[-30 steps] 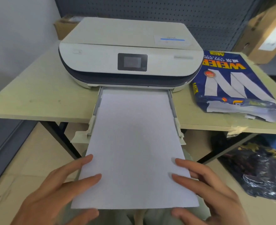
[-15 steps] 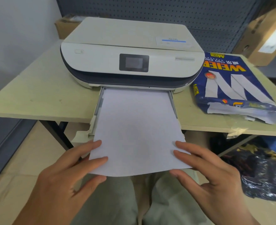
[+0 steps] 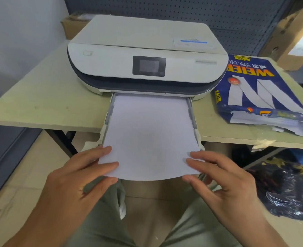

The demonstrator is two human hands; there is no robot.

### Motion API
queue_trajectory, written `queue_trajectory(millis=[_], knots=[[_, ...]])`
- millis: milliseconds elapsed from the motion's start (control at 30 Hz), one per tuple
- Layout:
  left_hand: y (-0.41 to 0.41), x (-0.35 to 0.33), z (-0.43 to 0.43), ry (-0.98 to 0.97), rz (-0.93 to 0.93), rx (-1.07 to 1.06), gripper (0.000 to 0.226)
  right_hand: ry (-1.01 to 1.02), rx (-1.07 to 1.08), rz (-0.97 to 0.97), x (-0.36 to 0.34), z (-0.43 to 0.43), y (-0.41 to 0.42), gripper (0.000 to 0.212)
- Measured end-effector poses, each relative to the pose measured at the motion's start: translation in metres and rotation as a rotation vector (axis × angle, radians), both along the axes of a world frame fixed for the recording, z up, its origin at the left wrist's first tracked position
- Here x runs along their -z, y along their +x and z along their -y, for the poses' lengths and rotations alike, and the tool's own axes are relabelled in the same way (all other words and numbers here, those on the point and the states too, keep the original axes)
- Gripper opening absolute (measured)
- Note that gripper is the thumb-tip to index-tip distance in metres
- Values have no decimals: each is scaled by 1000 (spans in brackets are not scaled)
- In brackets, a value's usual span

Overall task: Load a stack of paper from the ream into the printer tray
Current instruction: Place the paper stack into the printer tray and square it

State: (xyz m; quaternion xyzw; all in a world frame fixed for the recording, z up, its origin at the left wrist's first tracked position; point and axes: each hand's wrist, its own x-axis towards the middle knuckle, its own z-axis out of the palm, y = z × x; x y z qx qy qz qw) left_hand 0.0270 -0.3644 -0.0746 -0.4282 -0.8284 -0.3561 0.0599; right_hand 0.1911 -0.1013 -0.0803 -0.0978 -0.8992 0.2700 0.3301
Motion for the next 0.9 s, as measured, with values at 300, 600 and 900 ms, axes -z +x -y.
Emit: queue_trajectory(millis=[300,600,900], knots=[[-10,0,-7,-25,-37,-77,30,187,33,43,4,-10,-14,28],[-24,1,-17,16,-102,-129,27,175,59,39,1,-15,-29,26],[-43,0,-26,-48,16,-183,26,74,67,151,-4,-19,-47,27]])
